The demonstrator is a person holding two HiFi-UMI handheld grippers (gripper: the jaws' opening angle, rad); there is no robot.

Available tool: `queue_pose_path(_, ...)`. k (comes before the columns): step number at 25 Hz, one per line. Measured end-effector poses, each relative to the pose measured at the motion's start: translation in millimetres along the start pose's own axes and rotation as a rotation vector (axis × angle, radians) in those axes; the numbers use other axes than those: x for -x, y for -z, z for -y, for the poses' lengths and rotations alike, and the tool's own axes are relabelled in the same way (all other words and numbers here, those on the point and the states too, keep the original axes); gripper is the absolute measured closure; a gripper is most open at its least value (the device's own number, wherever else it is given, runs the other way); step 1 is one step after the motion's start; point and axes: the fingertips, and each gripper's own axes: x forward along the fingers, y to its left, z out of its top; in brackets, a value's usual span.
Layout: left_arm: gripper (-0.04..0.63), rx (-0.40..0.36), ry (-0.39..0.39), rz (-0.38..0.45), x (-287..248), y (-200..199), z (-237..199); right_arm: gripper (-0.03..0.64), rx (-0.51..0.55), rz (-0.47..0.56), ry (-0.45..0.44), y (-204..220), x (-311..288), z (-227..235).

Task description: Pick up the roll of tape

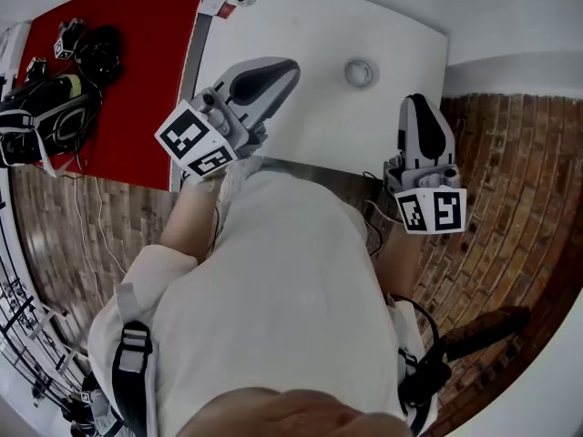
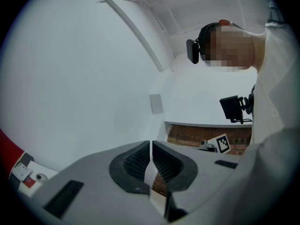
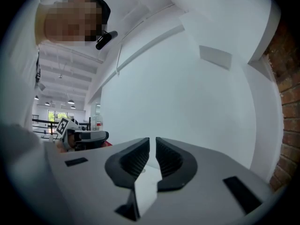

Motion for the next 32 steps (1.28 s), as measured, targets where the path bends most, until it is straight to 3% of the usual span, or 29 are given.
queue_pose_path(10, 0.588, 0.086, 0.026, -0.043, 7.8, 20.8, -37.1, 0.577, 0.090, -0.191, 0.014, 20.8, -42.4, 16.7)
queue_pose_path(16, 0.588, 0.140, -0.021, -0.061, 3.9, 48.8, -49.5, 0.462, 0.159, -0.362, -0.094, 61.1, -64.6, 29.9)
queue_pose_path(24, 0.588, 0.216, -0.141, -0.086, 11.3, 89.4, -67.6, 0.421, 0.252, -0.610, -0.254, 129.0, -94.4, 40.2)
queue_pose_path(32, 0.588, 0.300, -0.189, -0.098, 14.4, 132.0, -87.8, 0.377, 0.336, -0.804, -0.371, 200.1, -116.1, 42.8)
